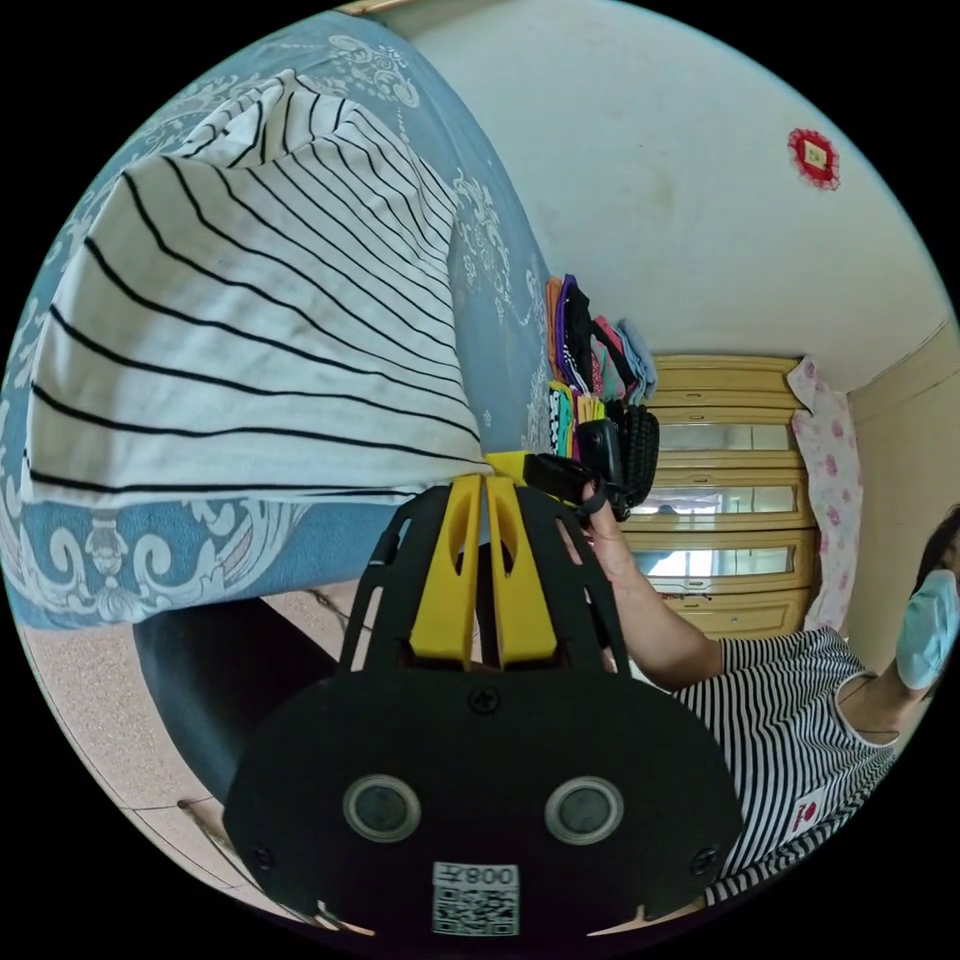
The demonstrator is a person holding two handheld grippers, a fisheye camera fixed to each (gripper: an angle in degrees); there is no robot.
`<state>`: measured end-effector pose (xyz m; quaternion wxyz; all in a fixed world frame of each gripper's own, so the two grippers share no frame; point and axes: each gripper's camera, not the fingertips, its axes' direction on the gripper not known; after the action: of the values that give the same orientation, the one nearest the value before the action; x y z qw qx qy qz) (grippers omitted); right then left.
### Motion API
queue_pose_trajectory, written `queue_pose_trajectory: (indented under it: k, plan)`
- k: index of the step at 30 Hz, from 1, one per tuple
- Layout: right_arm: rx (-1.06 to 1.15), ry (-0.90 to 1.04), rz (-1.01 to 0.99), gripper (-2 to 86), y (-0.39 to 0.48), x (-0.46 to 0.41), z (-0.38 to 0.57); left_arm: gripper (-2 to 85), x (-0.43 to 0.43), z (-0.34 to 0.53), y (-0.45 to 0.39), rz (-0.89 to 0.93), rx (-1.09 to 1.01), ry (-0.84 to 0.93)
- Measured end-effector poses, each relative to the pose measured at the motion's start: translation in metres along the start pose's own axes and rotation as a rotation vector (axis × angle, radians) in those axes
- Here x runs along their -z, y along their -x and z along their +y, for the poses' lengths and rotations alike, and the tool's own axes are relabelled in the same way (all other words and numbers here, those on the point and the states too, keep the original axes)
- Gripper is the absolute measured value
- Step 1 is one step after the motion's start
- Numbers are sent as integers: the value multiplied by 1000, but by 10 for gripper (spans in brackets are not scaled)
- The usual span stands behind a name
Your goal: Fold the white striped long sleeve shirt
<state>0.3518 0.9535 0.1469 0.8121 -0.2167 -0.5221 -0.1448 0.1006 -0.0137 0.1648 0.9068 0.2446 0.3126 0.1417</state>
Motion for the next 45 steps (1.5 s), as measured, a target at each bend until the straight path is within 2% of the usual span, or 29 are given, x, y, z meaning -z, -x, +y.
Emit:
queue_pose_trajectory:
  k: [14, 22, 28, 34, 45]
  plan:
    - [-41, -8, -137, 89, -18, -28, -8, 5, 41, 18, -3, 18, -22, -6]
    - [-83, -6, -186, 71, -23, -47, -14, 6, 67, 28, -2, 6, -26, -2]
    - [-65, -8, -152, 40, -10, -49, -13, 7, 111, 48, 0, 1, -43, -8]
    - [-33, -21, -179, 32, 12, -51, -17, 34, 182, 83, 23, 18, 36, -128]
    - [20, -3, -153, 30, 57, -65, -35, 97, 251, 112, 78, 229, 280, -356]
